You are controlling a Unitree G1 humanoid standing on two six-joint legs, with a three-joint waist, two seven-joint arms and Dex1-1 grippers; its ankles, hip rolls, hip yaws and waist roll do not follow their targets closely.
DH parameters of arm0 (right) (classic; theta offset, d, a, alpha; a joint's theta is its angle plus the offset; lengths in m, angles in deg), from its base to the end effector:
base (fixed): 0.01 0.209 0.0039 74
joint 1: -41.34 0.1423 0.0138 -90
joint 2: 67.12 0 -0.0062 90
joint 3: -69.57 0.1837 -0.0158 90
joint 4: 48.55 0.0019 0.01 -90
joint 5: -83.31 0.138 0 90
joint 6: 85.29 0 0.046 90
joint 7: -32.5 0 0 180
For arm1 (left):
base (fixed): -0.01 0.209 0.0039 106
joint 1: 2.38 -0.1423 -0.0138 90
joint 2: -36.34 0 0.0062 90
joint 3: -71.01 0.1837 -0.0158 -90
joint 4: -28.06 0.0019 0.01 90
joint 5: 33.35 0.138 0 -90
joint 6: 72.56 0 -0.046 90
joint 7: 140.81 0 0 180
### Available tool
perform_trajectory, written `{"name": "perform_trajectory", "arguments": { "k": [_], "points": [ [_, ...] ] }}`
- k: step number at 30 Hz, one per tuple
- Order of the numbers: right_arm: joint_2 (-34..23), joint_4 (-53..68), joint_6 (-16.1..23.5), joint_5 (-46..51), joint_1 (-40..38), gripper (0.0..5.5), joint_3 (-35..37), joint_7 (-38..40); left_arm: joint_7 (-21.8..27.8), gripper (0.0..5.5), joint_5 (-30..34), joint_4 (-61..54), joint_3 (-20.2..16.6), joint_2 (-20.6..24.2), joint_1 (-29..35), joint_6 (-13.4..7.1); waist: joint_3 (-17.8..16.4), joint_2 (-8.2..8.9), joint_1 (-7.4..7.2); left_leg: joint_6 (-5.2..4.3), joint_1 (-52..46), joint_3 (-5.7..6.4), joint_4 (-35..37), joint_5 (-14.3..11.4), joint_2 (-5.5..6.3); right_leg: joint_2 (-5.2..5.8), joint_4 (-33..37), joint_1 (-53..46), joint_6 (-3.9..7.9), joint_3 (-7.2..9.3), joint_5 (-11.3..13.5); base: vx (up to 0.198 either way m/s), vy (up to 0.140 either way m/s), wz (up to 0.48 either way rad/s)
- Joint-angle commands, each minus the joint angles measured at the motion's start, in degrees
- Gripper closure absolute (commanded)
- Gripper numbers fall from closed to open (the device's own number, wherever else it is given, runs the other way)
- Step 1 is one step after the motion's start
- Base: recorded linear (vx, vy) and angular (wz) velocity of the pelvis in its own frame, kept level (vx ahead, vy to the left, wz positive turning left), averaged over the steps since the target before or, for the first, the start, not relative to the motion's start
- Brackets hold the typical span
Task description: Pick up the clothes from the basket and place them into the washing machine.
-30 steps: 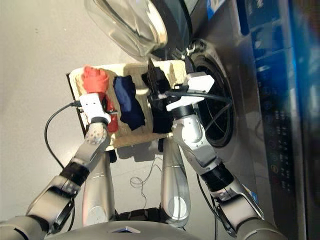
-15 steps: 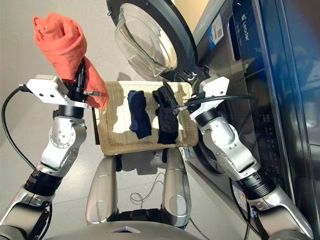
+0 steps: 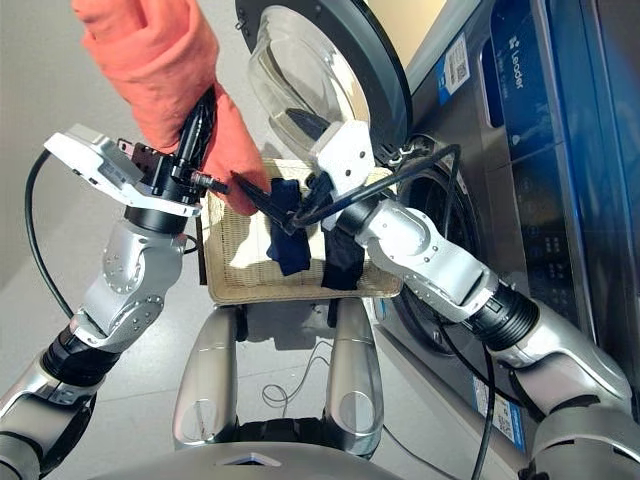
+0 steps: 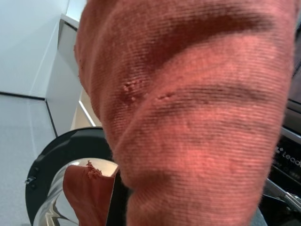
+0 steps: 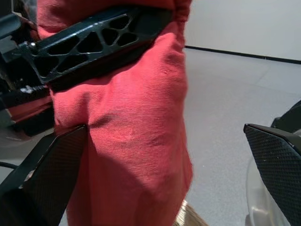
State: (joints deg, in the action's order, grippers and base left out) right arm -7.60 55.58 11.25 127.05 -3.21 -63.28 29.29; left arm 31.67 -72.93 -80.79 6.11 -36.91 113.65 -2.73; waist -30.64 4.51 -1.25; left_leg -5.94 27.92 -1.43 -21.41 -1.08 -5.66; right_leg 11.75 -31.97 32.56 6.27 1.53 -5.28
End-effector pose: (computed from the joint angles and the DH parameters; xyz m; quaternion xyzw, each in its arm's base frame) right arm 0.2502 -0.1157 0.2046 -0.1051 -0.2258 0.4484 0.8585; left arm 0.2259 0.1297 0.1859 -0.1154 -0.3550 -0.2717 0.8871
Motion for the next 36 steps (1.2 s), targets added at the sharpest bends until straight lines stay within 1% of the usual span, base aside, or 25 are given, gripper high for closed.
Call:
{"name": "perform_trajectory", "arguments": {
  "k": [1,4,8,12,17,21,23,26,28,29,30,31,32,33,34,35,36],
  "points": [
    [-2.89,2.58,1.87,-0.57,7.95,0.00,-0.36,-0.46,2.35,5.50,-1.56,-10.29,1.20,0.15,3.50,-4.36,0.85,-2.24,-0.49,-1.30,-3.28,-0.20,-3.94,-3.99,-0.47,-0.19,0.09,-2.35,0.63,-0.13,-0.11,0.000,0.000,0.000],
    [-1.04,1.96,1.60,-0.81,8.28,0.00,-0.77,-0.66,2.88,5.50,-1.71,-10.29,1.61,0.15,3.92,-3.85,0.85,-2.29,-0.41,-1.22,-3.08,-0.09,-4.19,-4.07,-0.44,-0.18,-0.09,-2.14,0.52,-0.24,-0.05,0.000,0.000,0.000],
    [0.20,0.21,1.16,-0.82,9.56,0.00,-1.65,-0.87,3.18,5.50,-0.32,-10.55,2.57,1.47,5.15,-3.77,0.85,-2.28,-0.35,-1.15,-2.77,-0.09,-4.43,-4.10,-0.38,-0.19,-0.20,-1.88,0.44,-0.33,-0.03,0.000,0.000,0.000],
    [3.56,-3.95,0.11,0.05,11.27,0.00,-4.46,-1.34,3.74,5.50,-1.06,-10.82,3.78,1.38,6.12,-4.08,0.85,-2.46,0.01,-1.09,-2.31,-0.07,-4.67,-4.06,-0.23,-0.27,-0.22,-1.54,0.33,-0.35,0.19,0.000,0.000,0.000],
    [5.62,-7.47,-0.67,-0.33,12.55,0.00,-6.57,-1.55,4.03,5.50,-1.27,-11.37,4.41,1.18,7.24,-4.33,0.85,-2.60,0.18,-1.09,-2.21,0.07,-4.61,-3.98,-0.23,-0.43,-0.15,-1.40,0.30,-0.55,0.20,0.000,0.000,0.000],
    [7.65,-8.70,-2.41,-1.44,13.90,0.00,-9.24,-4.19,4.18,5.50,1.12,-11.16,5.46,1.20,9.65,-4.36,0.85,-2.59,0.29,-1.13,-1.87,0.12,-4.83,-3.91,-0.30,-0.44,-0.24,-1.22,0.26,-0.57,0.18,0.000,0.000,0.000],
    [8.18,-9.08,-2.86,-2.32,14.28,0.00,-9.94,-4.74,4.34,5.50,1.34,-11.12,5.55,1.27,10.01,-4.51,0.85,-2.59,0.27,-1.09,-1.85,0.15,-4.83,-3.91,-0.22,-0.49,-0.21,-1.27,0.24,-0.63,0.19,0.000,0.000,0.000],
    [11.02,-10.37,-3.77,-3.87,15.08,0.00,-11.37,-5.82,4.60,5.50,1.67,-11.16,5.83,0.70,10.77,-4.77,0.85,-2.63,0.34,-1.04,-1.50,0.25,-4.95,-3.90,-0.23,-0.55,-0.18,-0.97,0.20,-0.69,0.15,0.000,0.000,0.000],
    [11.62,-10.84,-3.83,-4.28,15.23,0.00,-11.35,-5.79,4.65,5.50,1.58,-11.17,5.78,0.45,10.78,-4.82,0.85,-2.64,0.33,-1.02,-1.45,0.24,-4.97,-3.90,-0.24,-0.54,-0.18,-0.93,0.20,-0.66,0.17,0.000,0.000,0.000],
    [12.23,-11.44,-3.74,-5.23,15.39,0.97,-11.05,-5.58,4.67,5.50,1.53,-11.18,5.63,0.26,10.73,-4.83,0.85,-2.73,0.34,-1.00,-1.38,0.22,-5.01,-3.89,-0.25,-0.53,-0.30,-0.82,0.21,-0.65,0.16,0.000,0.000,0.000],
    [13.19,-11.88,-3.44,-5.74,15.11,2.80,-10.52,-5.11,4.66,5.50,1.60,-11.23,5.67,0.09,10.81,-4.89,0.85,-2.79,0.31,-0.97,-1.25,0.20,-5.14,-3.94,-0.18,-0.57,-0.37,-0.73,0.16,-0.71,0.16,0.000,0.000,0.000],
    [13.60,-11.96,-3.36,-5.92,14.99,3.47,-10.17,-4.90,4.62,5.50,1.64,-11.27,5.56,0.06,10.82,-4.85,0.85,-2.80,0.33,-0.96,-1.22,0.21,-5.16,-3.95,-0.17,-0.56,-0.39,-0.69,0.15,-0.70,0.16,0.000,0.000,0.000],
    [13.80,-11.86,-3.16,-6.21,14.65,3.54,-9.61,-4.74,4.49,5.50,1.76,-11.28,5.35,0.06,10.74,-4.87,0.85,-2.81,0.30,-0.96,-1.16,0.23,-5.22,-3.95,-0.18,-0.55,-0.44,-0.65,0.14,-0.75,0.17,0.000,0.000,0.000],
    [13.81,-11.69,-3.03,-6.58,14.27,4.10,-9.11,-4.52,4.41,5.50,1.81,-11.29,5.25,-0.01,10.67,-4.75,0.85,-2.82,0.29,-0.96,-1.15,0.22,-5.15,-3.93,-0.21,-0.51,-0.47,-0.63,0.13,-0.70,0.13,0.000,0.000,0.000],
    [13.83,-11.44,-2.92,-6.77,13.97,5.35,-8.67,-4.38,4.24,5.50,2.00,-11.26,5.10,0.00,10.57,-4.69,0.85,-2.78,0.26,-0.95,-1.16,0.17,-5.12,-3.94,-0.22,-0.52,-0.43,-0.63,0.13,-0.71,0.15,0.000,0.000,0.000],
    [13.82,-11.41,-2.94,-6.77,13.95,5.50,-8.65,-4.37,4.23,5.50,2.01,-11.27,5.12,0.00,10.57,-4.68,0.85,-2.77,0.29,-0.94,-1.17,0.16,-5.12,-3.93,-0.22,-0.52,-0.42,-0.64,0.13,-0.72,0.15,0.000,0.000,0.000],
    [13.90,-11.00,-2.70,-7.20,13.14,5.50,-7.77,-3.83,3.89,5.50,2.30,-10.99,4.97,-0.13,10.46,-4.46,0.85,-2.70,0.17,-0.90,-1.04,0.13,-5.19,-3.95,-0.22,-0.57,-0.45,-0.48,0.13,-0.77,0.17,0.000,0.000,0.000]
  ]
}}
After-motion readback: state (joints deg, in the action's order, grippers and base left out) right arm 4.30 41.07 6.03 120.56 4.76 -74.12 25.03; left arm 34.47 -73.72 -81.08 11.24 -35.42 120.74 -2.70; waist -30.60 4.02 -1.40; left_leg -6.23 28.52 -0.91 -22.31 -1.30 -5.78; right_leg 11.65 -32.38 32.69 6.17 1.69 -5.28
